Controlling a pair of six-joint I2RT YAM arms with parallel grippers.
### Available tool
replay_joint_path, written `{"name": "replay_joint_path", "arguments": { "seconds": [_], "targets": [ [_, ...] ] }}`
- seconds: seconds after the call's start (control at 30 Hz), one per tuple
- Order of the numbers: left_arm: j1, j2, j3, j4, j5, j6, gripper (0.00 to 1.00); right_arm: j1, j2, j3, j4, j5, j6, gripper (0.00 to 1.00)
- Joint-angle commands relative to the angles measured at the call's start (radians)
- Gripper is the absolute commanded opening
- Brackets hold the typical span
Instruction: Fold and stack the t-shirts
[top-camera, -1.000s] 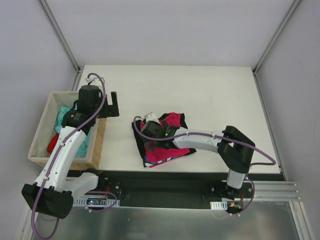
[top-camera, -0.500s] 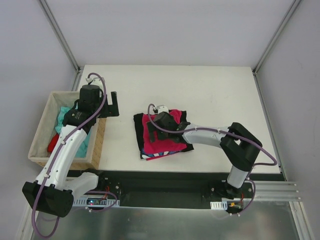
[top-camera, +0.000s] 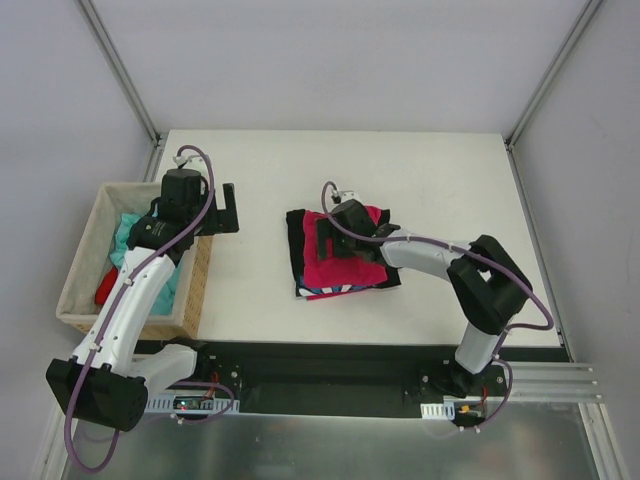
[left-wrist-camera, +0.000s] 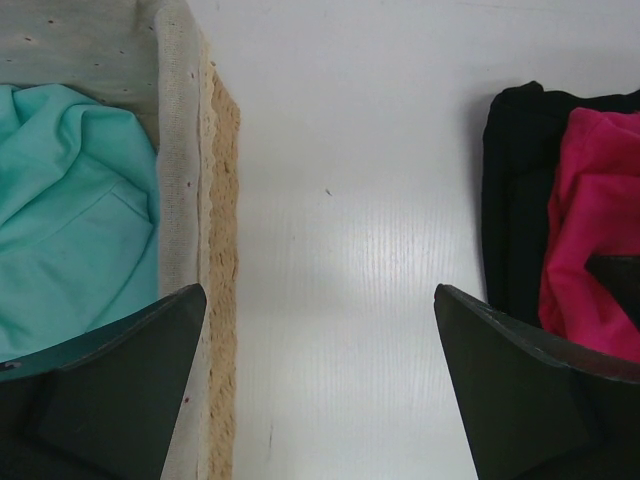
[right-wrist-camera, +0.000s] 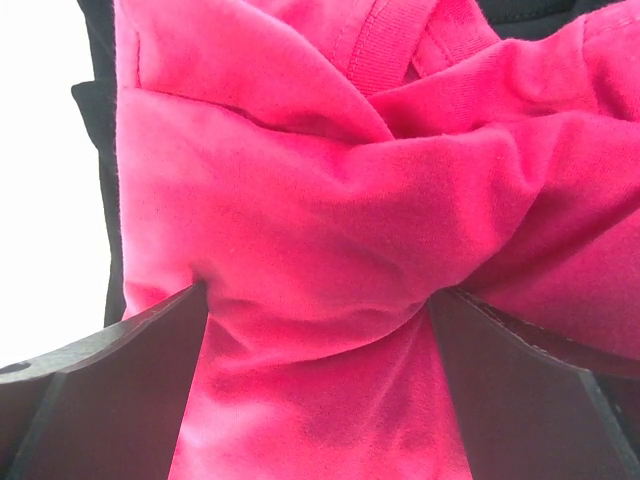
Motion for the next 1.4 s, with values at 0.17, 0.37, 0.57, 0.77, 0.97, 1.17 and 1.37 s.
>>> {"name": "replay_joint_path", "arguments": {
  "seconds": [0.17, 0.37, 0.57, 0.77, 0.97, 1.17, 1.37],
  "targets": [
    [0.0, -0.011, -0.004, -0.004, -0.037, -0.007, 0.99, -0.091, -0.007, -0.008, -0.153, 0.02, -0.032, 0.97],
    [0.0, -0.014, 0.005, -0.004, -0.034, -0.012, 0.99, -0.168, -0.044, 0.008, -0.238, 0.017, -0.068, 0.97],
    [0.0, -0.013, 0.005, -0.002, -0.038, -0.016, 0.99, -0.25, -0.088, 0.022, -0.301, 0.014, -0.103, 0.97],
    [0.0, -0.008, 0.014, -0.004, -0.031, -0.02, 0.99, -0.318, -0.091, 0.053, -0.346, 0.002, -0.126, 0.97],
    [0.0, -0.013, 0.014, -0.004, -0.028, -0.021, 0.99, -0.382, -0.055, 0.11, -0.389, -0.007, -0.146, 0.97],
    [0.0, -0.02, 0.0, -0.002, -0.04, -0.018, 0.99, -0.439, -0.001, 0.148, -0.406, -0.037, -0.149, 0.97],
    [0.0, -0.022, -0.001, -0.002, -0.048, -0.015, 0.99, -0.455, 0.044, 0.174, -0.412, -0.041, -0.144, 0.97]
  ]
}}
